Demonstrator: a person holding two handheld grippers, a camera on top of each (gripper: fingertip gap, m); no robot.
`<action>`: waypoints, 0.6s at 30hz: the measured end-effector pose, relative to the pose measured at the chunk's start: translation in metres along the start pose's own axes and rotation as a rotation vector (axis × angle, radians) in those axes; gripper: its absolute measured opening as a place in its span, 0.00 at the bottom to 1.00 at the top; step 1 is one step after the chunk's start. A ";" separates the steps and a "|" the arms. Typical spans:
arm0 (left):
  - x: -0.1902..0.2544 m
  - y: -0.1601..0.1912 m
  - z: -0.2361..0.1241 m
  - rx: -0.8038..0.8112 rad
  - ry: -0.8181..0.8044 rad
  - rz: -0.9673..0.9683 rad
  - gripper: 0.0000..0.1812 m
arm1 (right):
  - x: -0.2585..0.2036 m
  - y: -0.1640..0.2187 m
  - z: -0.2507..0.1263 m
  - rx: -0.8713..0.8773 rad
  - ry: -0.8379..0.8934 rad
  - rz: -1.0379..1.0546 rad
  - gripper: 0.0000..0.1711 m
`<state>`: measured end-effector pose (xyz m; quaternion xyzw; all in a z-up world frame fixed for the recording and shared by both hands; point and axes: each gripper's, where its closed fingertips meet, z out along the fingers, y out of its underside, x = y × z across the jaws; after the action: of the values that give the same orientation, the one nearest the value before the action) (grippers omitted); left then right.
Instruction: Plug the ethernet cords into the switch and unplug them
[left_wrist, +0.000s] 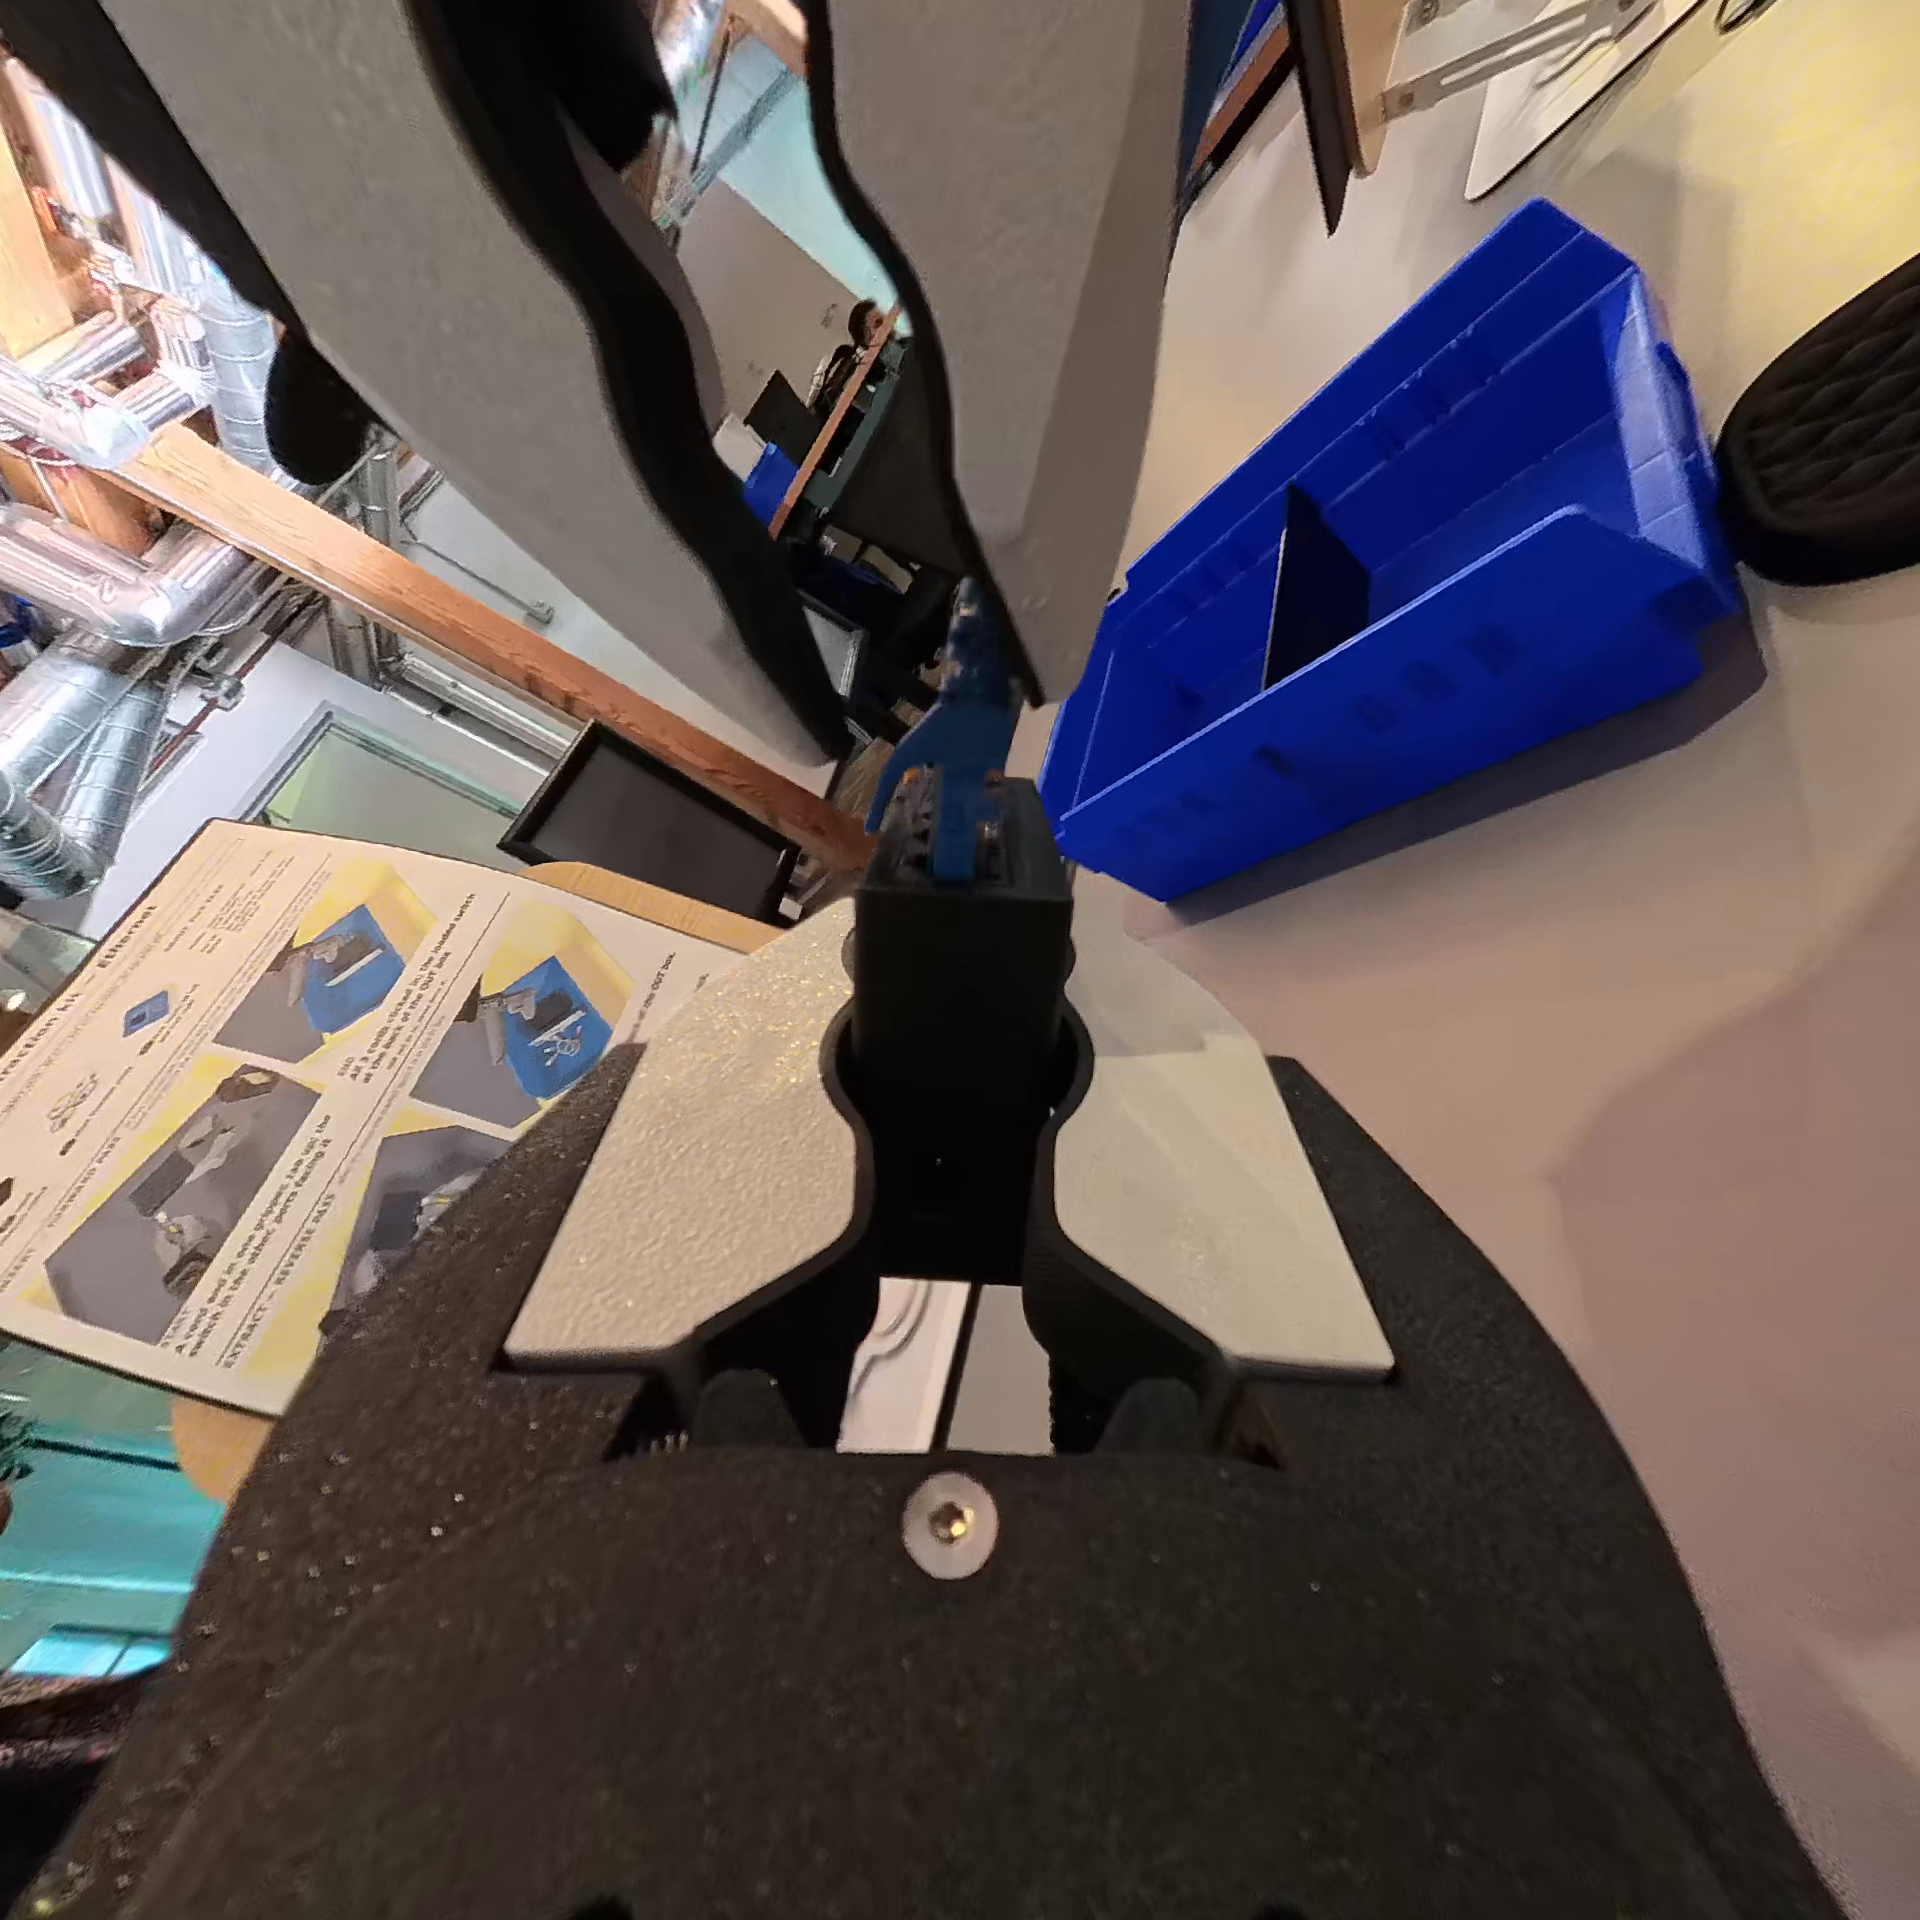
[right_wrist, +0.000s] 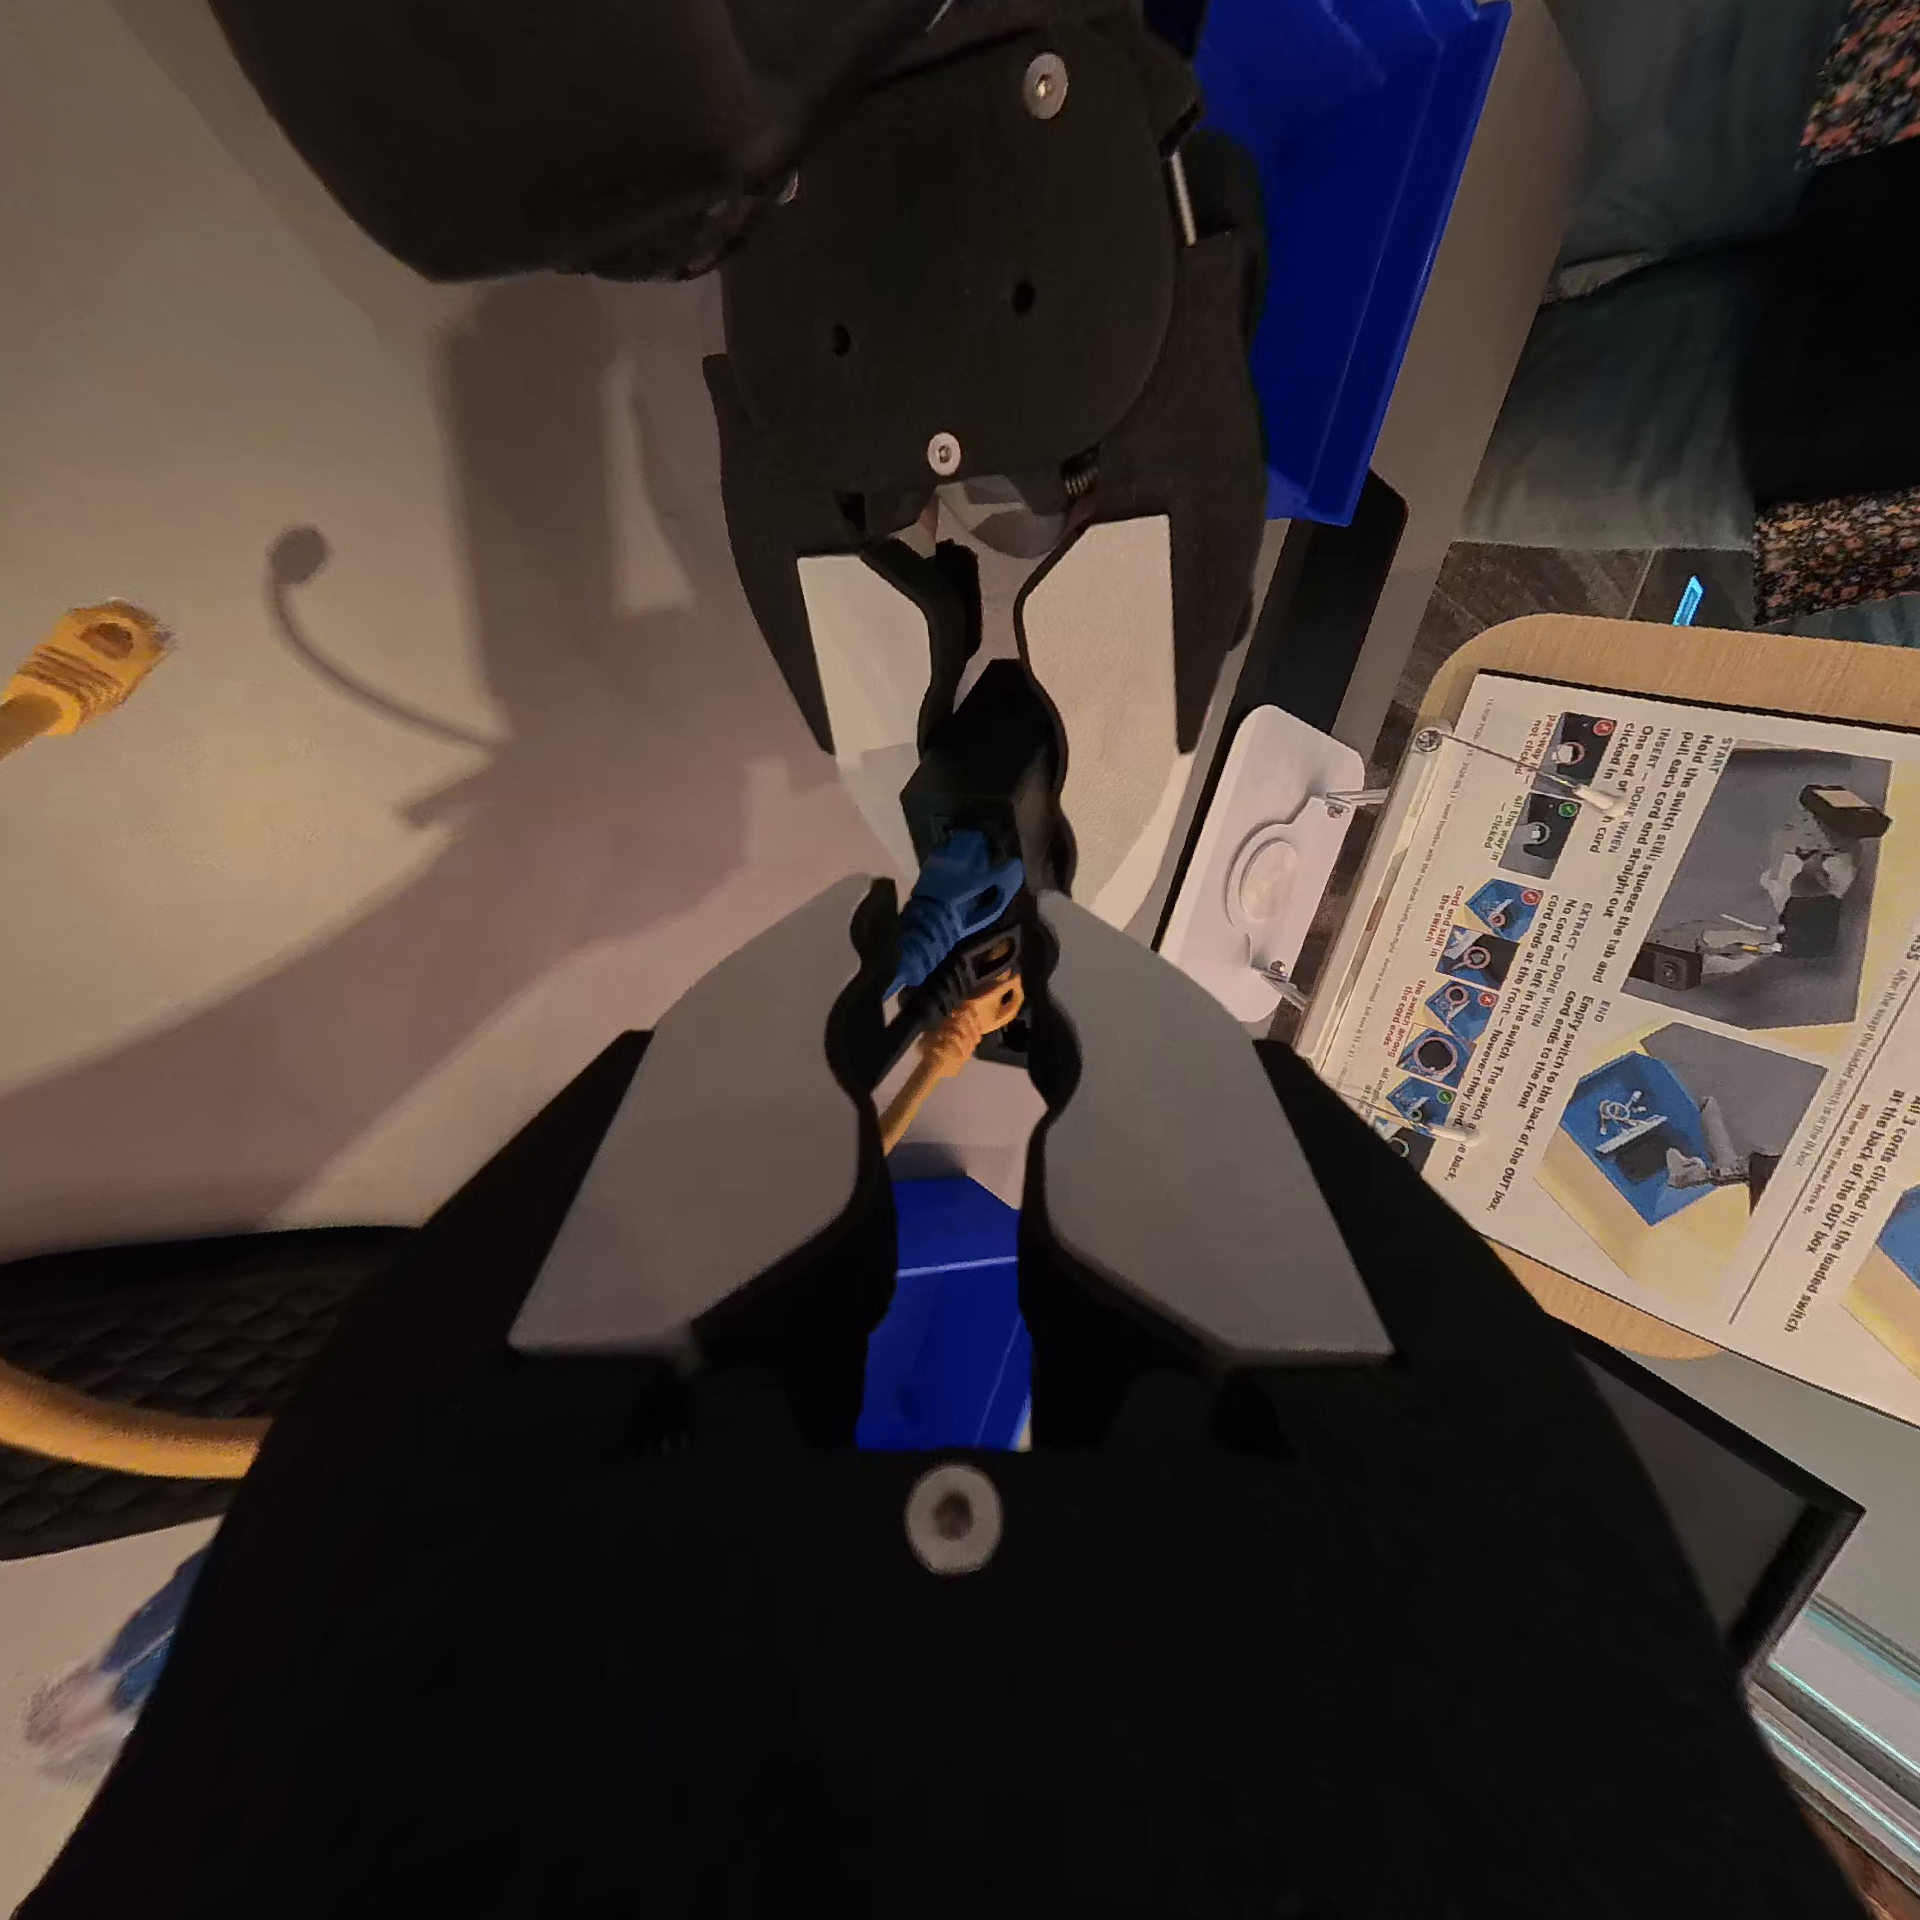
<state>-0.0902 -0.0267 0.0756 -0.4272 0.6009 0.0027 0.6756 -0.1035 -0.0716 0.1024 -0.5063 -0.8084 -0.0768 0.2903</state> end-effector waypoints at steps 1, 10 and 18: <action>-0.001 0.001 0.000 -0.004 -0.003 -0.001 0.16 | 0.000 0.001 0.000 -0.005 0.002 -0.004 0.13; -0.003 -0.003 -0.003 0.025 -0.003 -0.020 0.16 | 0.004 -0.007 -0.009 0.087 -0.021 0.026 0.14; -0.004 0.001 -0.002 -0.017 -0.018 0.018 0.16 | -0.001 -0.008 0.000 -0.004 -0.063 0.010 0.16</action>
<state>-0.0930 -0.0253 0.0783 -0.4275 0.5986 0.0178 0.6772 -0.1098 -0.0761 0.1028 -0.5131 -0.8145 -0.0609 0.2639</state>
